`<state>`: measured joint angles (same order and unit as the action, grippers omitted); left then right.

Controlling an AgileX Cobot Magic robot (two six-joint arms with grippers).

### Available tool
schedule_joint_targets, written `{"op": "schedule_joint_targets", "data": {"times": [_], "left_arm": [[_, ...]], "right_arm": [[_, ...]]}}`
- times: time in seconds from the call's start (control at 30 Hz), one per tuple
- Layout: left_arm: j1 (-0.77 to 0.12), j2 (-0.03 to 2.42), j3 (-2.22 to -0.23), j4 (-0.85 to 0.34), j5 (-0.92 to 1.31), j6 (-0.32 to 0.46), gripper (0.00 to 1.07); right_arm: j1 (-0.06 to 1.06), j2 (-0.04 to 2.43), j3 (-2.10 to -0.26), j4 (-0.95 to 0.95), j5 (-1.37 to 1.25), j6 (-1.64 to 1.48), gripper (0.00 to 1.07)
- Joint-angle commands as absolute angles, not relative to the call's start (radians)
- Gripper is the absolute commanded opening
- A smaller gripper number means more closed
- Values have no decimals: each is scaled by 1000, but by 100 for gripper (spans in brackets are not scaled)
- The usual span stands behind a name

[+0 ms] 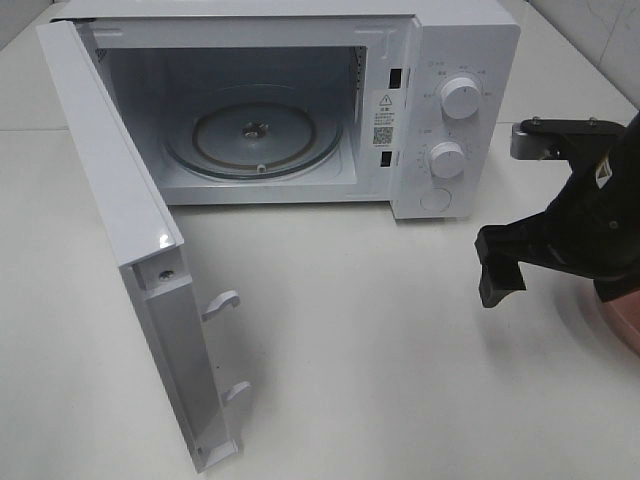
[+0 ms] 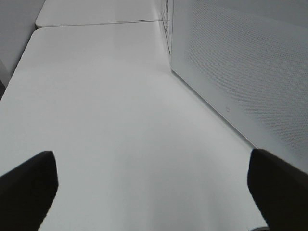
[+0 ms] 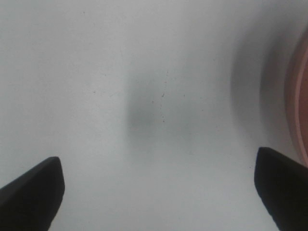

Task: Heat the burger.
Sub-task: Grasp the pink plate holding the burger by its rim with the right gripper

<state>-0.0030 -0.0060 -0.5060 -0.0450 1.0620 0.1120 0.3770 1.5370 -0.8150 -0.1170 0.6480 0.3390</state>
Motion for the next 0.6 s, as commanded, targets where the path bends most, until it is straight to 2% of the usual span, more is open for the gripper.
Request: {"op": "schedule_joint_targets", "data": {"times": [0.03,0.17,0.37,0.6], "left_arm": [[-8,-24,-505,-54,1047,110,105],[-8,-24,-505,-54,1047,110,105],[-8,-24,-505,-54,1047,110,105],[-8,-24,-505,-54,1047,110,105]], "right_arm": [[344,1569,-845,-129,687,324,100],[266,1627,-882,-130,753,247,97],[191,1687,-891,-129,715,153,93],[140,1745,-892,-129,671,109,86]]}}
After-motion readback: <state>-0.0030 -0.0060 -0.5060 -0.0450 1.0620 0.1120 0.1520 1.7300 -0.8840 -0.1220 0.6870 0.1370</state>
